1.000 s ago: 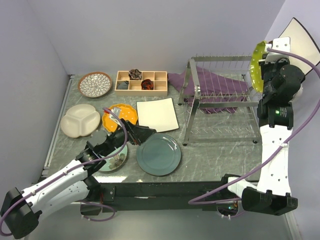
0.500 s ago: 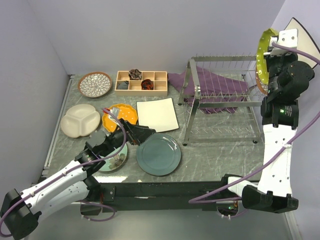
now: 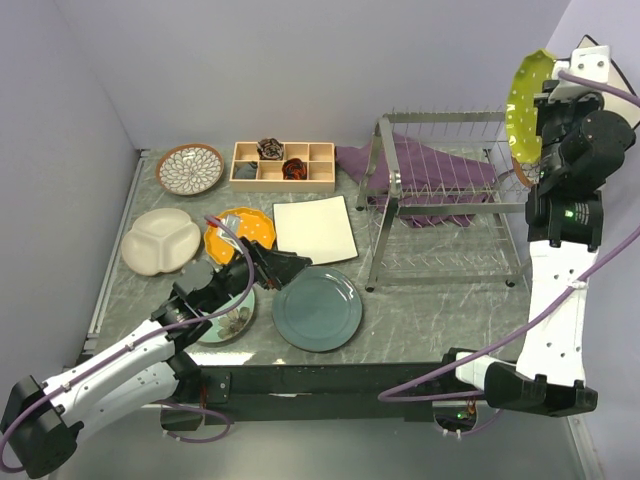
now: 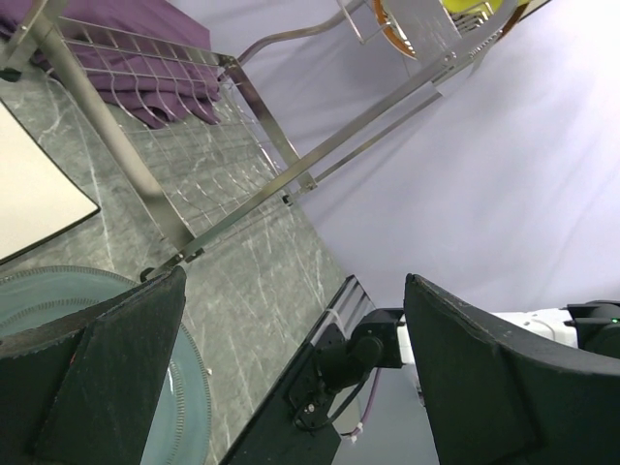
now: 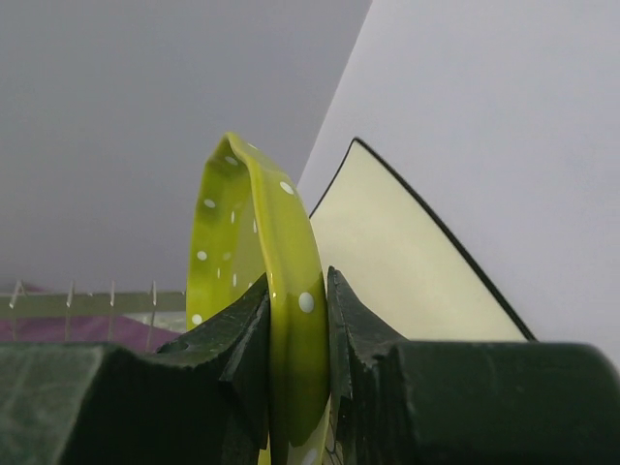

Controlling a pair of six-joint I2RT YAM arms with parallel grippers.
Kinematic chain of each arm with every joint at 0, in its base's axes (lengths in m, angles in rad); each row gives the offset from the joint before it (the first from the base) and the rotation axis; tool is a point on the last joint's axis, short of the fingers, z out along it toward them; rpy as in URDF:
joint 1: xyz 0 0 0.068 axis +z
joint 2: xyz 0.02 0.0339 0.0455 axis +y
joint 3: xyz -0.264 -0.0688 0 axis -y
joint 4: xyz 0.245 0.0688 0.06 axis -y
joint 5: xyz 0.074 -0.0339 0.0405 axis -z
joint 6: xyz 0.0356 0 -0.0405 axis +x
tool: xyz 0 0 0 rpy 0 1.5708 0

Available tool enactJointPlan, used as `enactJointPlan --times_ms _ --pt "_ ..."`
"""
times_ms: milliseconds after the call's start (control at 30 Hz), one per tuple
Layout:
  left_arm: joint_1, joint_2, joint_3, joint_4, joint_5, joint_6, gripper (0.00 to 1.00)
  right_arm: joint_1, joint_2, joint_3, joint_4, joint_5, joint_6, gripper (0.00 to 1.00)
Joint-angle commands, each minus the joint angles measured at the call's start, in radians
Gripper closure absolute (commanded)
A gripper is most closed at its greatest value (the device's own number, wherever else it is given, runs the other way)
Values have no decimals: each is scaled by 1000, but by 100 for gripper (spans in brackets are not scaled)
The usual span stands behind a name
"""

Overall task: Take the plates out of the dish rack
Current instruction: Unload the plate from the dish rack, then place the plate at the center of the board.

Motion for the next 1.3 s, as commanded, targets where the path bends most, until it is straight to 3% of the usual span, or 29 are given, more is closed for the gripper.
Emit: enactJointPlan --times_ms 0,433,733,1067,1267 --pt "-3 -23 32 -14 -35 31 0 2 -27 123 160 -26 76 100" --pt "-3 46 183 -153 -9 31 1 1 -13 201 108 5 352 100" --pt "-3 89 384 -276 -44 51 1 1 33 307 60 -29 596 100" --pt "38 266 690 -325 -60 68 0 2 61 334 123 -263 937 100" --pt "93 388 839 -251 -6 70 0 5 30 183 298 -461 1185 100"
